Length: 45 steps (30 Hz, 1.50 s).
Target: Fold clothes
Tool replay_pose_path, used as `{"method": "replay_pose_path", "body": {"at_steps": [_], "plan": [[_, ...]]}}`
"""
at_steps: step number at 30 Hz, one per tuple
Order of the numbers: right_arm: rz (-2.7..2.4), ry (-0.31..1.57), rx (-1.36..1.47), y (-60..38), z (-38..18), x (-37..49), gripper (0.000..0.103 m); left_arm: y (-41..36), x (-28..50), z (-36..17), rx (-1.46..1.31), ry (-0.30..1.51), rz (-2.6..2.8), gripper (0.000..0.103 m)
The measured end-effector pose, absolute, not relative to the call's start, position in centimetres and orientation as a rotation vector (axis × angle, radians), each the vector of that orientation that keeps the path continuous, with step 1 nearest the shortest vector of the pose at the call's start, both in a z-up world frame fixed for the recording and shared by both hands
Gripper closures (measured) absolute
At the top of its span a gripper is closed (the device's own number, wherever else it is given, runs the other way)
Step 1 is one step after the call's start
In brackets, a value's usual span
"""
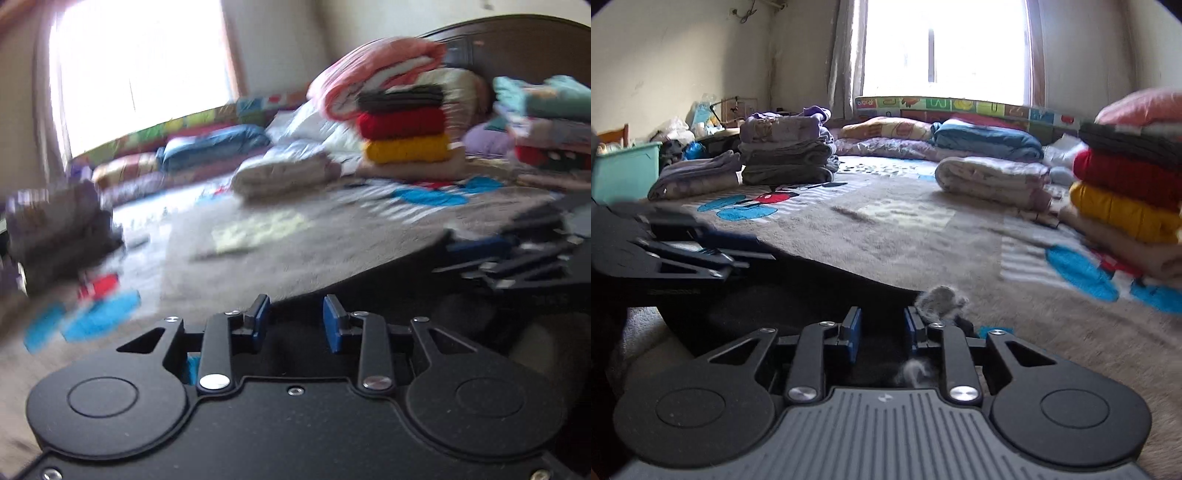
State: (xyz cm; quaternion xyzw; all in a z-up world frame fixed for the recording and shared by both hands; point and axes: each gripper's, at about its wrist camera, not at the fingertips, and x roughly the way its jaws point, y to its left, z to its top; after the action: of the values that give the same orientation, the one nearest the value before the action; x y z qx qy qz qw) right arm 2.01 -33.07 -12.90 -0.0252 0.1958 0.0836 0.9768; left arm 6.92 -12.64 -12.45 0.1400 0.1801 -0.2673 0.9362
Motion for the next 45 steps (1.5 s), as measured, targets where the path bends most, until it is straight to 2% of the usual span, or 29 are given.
{"method": "replay_pose_path", "body": {"at_steps": [2, 6, 9, 13, 19, 20, 21, 24, 32, 39, 40, 43, 45], "plan": [[0.166, 0.344, -0.09, -32.3, -11.9, 0.8, 0.056, -12.4, 5.9, -11.7, 0.307, 0.36, -0.546, 0.072], [0.17, 0.301, -0.15, -31.6, -10.9, -0.9, 0.056, -12.7, 5.6, -12.1, 0.342, 0.395, -0.553, 0.072], [0.157, 0.428, -0.141, -32.0, -12.6, 0.8, 0.057, -13.3, 6.2, -13.3, 0.366, 0.435, -0.559, 0.072], [0.164, 0.467, -0.1, -32.6, -13.7, 1.8, 0.057, -13.8, 6.0, -14.9, 0.415, 0.401, -0.554, 0.072], [0.165, 0.43, -0.016, -32.9, -12.4, 0.5, 0.057, -10.8, 6.4, -11.3, 0.214, 0.419, -0.538, 0.069], [0.158, 0.405, 0.011, -33.2, -11.8, -0.2, 0.055, -10.0, 6.7, -10.5, 0.148, 0.434, -0.53, 0.055], [0.146, 0.386, 0.051, -33.8, -11.4, -0.9, 0.048, -9.1, 7.3, -10.1, 0.07, 0.461, -0.519, 0.049], [0.104, 0.366, 0.208, -35.9, -10.9, -2.0, 0.027, -6.4, 9.1, -10.2, -0.174, 0.575, -0.497, 0.049], [0.098, 0.469, 0.612, -40.1, -14.0, -0.1, 0.027, -3.2, 11.7, -13.5, -0.574, 0.823, -0.487, 0.048], [0.128, 0.528, 0.709, -40.0, -15.8, 1.9, 0.03, -3.7, 12.1, -13.9, -0.623, 0.838, -0.519, 0.05], [0.135, 0.535, 0.704, -39.8, -15.8, 2.2, 0.032, -3.7, 12.2, -13.7, -0.628, 0.829, -0.525, 0.051], [0.121, 0.54, 0.703, -39.7, -15.9, 2.4, 0.042, -3.7, 12.5, -13.2, -0.642, 0.802, -0.543, 0.071], [0.113, 0.535, 0.74, -40.3, -16.1, 2.3, 0.061, -3.6, 12.8, -12.8, -0.652, 0.783, -0.555, 0.079]]}}
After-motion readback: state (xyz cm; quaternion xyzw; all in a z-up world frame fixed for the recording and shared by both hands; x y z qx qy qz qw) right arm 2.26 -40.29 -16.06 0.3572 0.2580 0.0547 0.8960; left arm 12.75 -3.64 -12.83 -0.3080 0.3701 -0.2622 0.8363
